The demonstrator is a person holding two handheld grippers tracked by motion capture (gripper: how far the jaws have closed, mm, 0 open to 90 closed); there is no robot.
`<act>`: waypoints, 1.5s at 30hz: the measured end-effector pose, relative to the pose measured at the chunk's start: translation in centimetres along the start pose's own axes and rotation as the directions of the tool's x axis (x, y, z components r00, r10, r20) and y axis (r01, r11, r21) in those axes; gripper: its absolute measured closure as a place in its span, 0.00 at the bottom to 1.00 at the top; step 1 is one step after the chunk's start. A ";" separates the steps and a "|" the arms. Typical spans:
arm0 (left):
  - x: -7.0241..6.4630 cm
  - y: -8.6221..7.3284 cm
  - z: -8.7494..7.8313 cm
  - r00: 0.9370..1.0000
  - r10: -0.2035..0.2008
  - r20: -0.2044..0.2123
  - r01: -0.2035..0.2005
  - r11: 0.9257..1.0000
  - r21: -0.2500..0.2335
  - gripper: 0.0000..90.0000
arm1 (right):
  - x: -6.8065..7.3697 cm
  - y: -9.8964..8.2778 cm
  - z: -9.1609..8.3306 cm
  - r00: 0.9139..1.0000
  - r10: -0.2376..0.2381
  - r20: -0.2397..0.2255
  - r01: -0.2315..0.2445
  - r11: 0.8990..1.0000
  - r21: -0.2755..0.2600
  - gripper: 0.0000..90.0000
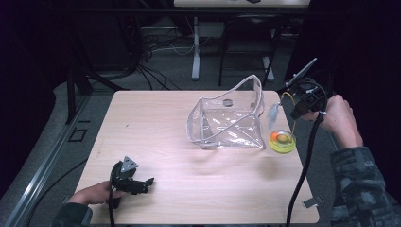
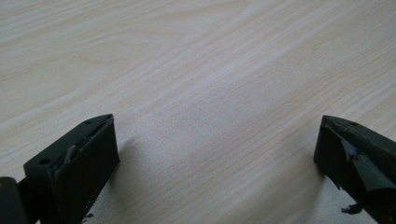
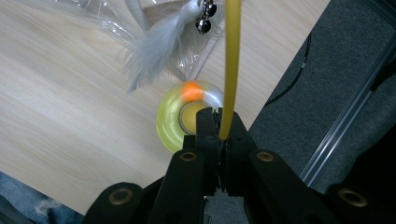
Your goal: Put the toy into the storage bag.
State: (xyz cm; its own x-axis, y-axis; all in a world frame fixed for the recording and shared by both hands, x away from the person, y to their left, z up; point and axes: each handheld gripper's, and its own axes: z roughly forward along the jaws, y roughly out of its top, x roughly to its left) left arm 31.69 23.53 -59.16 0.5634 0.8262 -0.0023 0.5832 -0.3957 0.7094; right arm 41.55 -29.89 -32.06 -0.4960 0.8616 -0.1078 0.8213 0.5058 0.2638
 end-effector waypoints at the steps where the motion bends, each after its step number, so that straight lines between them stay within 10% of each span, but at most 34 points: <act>1: 0.0 0.0 0.0 1.000 -0.001 0.000 0.001 1.000 0.000 0.00 | -0.1 0.1 -0.2 1.000 -0.003 0.002 0.003 1.000 0.012 0.98; 45: 0.0 0.0 0.0 1.000 0.006 -0.001 -0.006 1.000 0.001 0.00 | -1.6 3.0 -4.6 0.998 -0.021 0.063 0.020 1.000 0.010 0.98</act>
State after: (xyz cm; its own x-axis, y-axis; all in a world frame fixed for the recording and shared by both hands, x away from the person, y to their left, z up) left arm 31.72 23.56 -59.14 0.5664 0.8242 0.0029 0.5803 -0.4012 0.7087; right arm 43.55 -29.98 -26.66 -0.4940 0.8520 -0.1736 0.8141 0.5233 0.2519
